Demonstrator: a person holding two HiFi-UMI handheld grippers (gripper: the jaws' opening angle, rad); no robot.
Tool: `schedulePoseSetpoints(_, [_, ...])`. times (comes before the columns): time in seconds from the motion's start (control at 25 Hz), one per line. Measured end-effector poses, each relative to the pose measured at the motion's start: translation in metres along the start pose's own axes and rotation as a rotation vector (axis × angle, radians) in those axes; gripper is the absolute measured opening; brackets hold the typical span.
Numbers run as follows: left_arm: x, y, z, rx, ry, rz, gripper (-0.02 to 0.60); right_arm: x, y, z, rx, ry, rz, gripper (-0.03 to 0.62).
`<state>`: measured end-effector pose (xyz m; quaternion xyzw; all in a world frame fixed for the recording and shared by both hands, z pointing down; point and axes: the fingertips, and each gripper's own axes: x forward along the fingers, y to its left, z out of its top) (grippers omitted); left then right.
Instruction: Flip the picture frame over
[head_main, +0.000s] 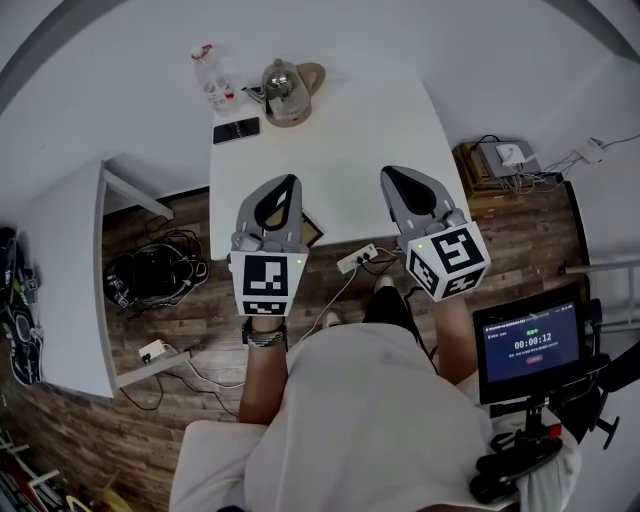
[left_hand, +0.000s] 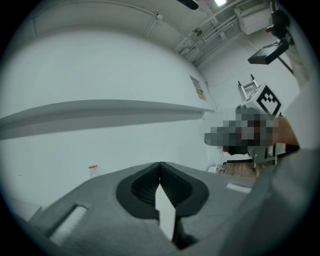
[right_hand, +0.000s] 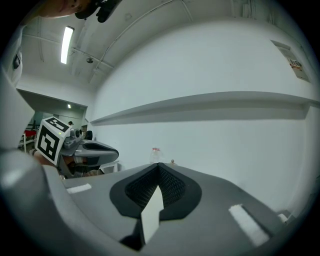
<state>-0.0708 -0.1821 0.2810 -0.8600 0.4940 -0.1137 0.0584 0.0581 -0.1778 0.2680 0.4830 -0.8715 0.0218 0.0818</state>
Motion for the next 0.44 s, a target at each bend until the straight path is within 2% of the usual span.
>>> schedulePoseSetpoints(0.44, [-0.0006,-0.0045,-0.0005,0.003,0.000,0.000,0.003,-0.0004,0.0009,-0.0038,-0.003,0.007,0.006,0.002])
